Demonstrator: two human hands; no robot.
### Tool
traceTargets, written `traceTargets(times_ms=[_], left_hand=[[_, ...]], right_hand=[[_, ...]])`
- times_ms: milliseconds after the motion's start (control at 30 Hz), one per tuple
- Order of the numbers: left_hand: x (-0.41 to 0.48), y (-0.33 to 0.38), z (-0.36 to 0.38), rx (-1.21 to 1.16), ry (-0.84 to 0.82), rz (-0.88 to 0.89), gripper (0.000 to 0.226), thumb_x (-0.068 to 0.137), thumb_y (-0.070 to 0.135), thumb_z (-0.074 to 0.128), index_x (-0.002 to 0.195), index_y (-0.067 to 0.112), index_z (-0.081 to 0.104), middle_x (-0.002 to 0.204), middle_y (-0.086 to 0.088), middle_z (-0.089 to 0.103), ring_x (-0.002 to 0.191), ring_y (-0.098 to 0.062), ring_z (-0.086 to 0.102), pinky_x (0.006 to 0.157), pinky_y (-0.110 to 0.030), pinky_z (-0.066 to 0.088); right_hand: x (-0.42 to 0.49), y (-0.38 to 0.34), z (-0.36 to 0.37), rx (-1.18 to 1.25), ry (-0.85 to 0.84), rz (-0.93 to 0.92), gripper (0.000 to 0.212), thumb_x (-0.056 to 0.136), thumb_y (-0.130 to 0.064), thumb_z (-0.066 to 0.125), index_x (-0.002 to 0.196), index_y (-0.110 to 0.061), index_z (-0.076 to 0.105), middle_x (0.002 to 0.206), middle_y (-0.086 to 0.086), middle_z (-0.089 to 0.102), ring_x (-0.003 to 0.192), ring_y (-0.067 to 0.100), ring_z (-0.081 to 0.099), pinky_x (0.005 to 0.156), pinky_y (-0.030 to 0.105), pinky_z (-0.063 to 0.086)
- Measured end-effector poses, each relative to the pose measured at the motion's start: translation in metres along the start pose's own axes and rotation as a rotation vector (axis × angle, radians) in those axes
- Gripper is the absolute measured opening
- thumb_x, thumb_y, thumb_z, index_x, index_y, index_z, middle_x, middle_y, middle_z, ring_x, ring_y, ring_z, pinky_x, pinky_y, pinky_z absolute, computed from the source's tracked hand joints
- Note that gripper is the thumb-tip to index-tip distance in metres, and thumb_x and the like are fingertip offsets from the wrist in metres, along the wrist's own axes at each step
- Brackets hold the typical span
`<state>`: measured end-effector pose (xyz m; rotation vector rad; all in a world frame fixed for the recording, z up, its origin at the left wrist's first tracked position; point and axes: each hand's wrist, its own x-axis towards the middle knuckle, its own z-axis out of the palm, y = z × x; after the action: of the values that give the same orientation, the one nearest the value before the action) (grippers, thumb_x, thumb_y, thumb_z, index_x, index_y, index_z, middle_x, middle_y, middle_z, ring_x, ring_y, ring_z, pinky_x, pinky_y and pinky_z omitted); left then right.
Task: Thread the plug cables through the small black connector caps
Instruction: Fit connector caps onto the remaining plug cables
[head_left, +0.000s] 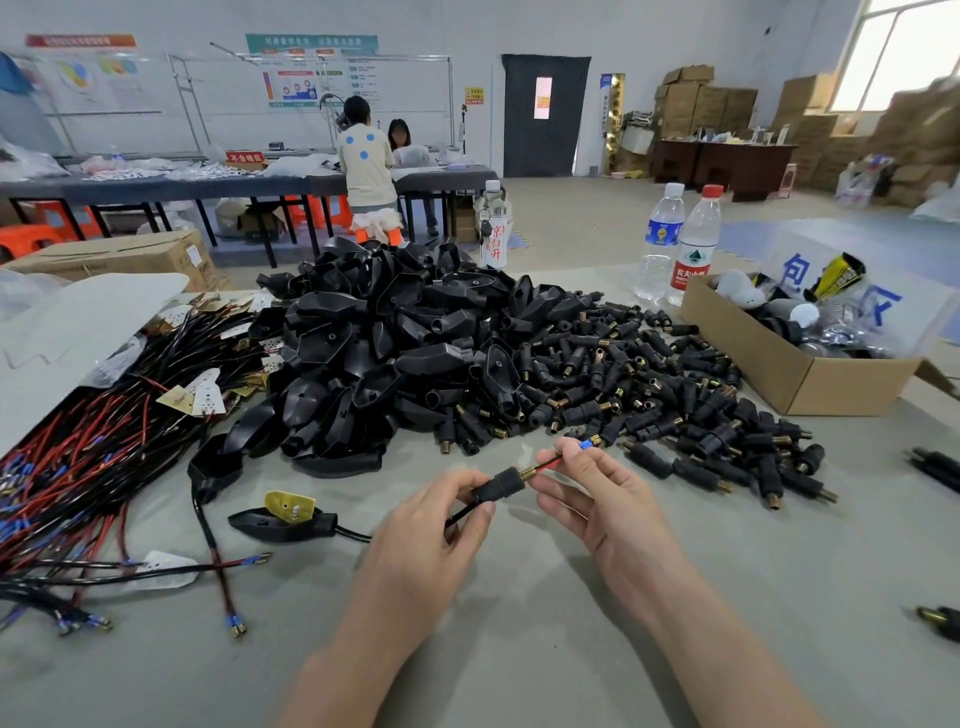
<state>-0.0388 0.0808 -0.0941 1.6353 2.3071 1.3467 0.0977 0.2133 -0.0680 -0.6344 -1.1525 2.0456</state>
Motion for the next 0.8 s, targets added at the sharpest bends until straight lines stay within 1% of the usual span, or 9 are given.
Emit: traceTargets(times_ms=[167, 333, 367, 433, 500, 600, 633, 700, 800], left_hand=[[0.0, -0.001, 0.001, 0.028, -0.018, -0.038, 0.019, 0.092, 0.055, 0.047, 0.11, 0.05, 0.048, 0.105, 0.031, 0.057, 0.085, -0.004, 0.059, 0.066, -0.02, 0.044], [-0.001, -0.002, 0.003, 0.019, -0.044, -0.031, 0.016, 0.094, 0.052, 0.048, 0.109, 0.047, 0.049, 0.088, 0.021, 0.06, 0.076, -0.009, 0.059, 0.062, -0.026, 0.045], [-0.001, -0.002, 0.003, 0.022, -0.04, -0.028, 0.016, 0.095, 0.052, 0.048, 0.11, 0.047, 0.05, 0.085, 0.02, 0.059, 0.073, -0.008, 0.058, 0.061, -0.025, 0.043], [0.0, -0.001, 0.003, 0.021, -0.033, -0.019, 0.019, 0.095, 0.051, 0.047, 0.114, 0.046, 0.05, 0.083, 0.021, 0.058, 0.07, -0.005, 0.056, 0.06, -0.024, 0.039], [-0.001, 0.002, 0.003, 0.023, -0.039, -0.003, 0.022, 0.095, 0.052, 0.046, 0.117, 0.046, 0.049, 0.085, 0.022, 0.059, 0.074, -0.004, 0.058, 0.063, -0.024, 0.042], [-0.001, 0.002, -0.001, 0.051, -0.022, 0.02, 0.027, 0.095, 0.055, 0.047, 0.121, 0.048, 0.046, 0.086, 0.02, 0.062, 0.08, -0.004, 0.061, 0.07, -0.021, 0.046], [-0.001, 0.0, -0.003, 0.069, -0.016, 0.019, 0.026, 0.095, 0.055, 0.049, 0.12, 0.048, 0.047, 0.085, 0.021, 0.062, 0.081, -0.003, 0.06, 0.072, -0.02, 0.044], [0.0, -0.002, -0.006, 0.09, -0.009, 0.021, 0.015, 0.095, 0.051, 0.053, 0.109, 0.044, 0.051, 0.08, 0.02, 0.063, 0.08, -0.004, 0.059, 0.072, -0.019, 0.04], [0.0, 0.0, -0.008, 0.134, 0.02, 0.053, 0.005, 0.098, 0.044, 0.056, 0.099, 0.038, 0.056, 0.075, 0.015, 0.063, 0.077, -0.009, 0.058, 0.071, -0.015, 0.038]], right_hand=[[-0.001, 0.0, 0.001, -0.012, 0.003, -0.017, 0.017, 0.08, -0.036, 0.072, 0.083, -0.021, 0.079, 0.106, 0.009, 0.076, 0.095, 0.025, 0.074, 0.073, 0.025, 0.059], [0.0, 0.002, 0.0, 0.027, 0.011, -0.002, 0.02, 0.081, -0.034, 0.069, 0.088, -0.016, 0.076, 0.104, 0.007, 0.075, 0.091, 0.023, 0.074, 0.072, 0.028, 0.06], [0.0, 0.003, 0.001, 0.029, -0.016, 0.019, 0.021, 0.083, -0.034, 0.066, 0.091, -0.016, 0.075, 0.106, 0.008, 0.075, 0.093, 0.024, 0.074, 0.072, 0.029, 0.06], [-0.002, 0.008, 0.005, 0.033, -0.102, 0.09, 0.027, 0.087, -0.031, 0.063, 0.105, -0.012, 0.07, 0.112, 0.01, 0.074, 0.096, 0.026, 0.074, 0.07, 0.031, 0.06], [-0.003, 0.012, 0.008, 0.027, -0.158, 0.127, 0.034, 0.089, -0.027, 0.062, 0.116, -0.007, 0.064, 0.114, 0.013, 0.074, 0.097, 0.029, 0.074, 0.071, 0.031, 0.06], [0.0, 0.011, 0.005, 0.046, -0.109, 0.096, 0.037, 0.091, -0.025, 0.061, 0.121, -0.003, 0.063, 0.113, 0.016, 0.073, 0.094, 0.029, 0.074, 0.072, 0.028, 0.061], [0.001, 0.01, 0.002, 0.073, -0.079, 0.089, 0.035, 0.093, -0.023, 0.06, 0.121, -0.002, 0.063, 0.113, 0.018, 0.073, 0.092, 0.029, 0.075, 0.071, 0.027, 0.061], [0.004, 0.009, -0.003, 0.126, -0.035, 0.099, 0.03, 0.098, -0.02, 0.057, 0.12, -0.001, 0.064, 0.111, 0.019, 0.073, 0.09, 0.028, 0.075, 0.069, 0.026, 0.061], [0.006, 0.007, -0.005, 0.157, -0.009, 0.135, 0.029, 0.094, -0.022, 0.061, 0.116, -0.004, 0.066, 0.109, 0.019, 0.074, 0.09, 0.029, 0.075, 0.066, 0.027, 0.061]])
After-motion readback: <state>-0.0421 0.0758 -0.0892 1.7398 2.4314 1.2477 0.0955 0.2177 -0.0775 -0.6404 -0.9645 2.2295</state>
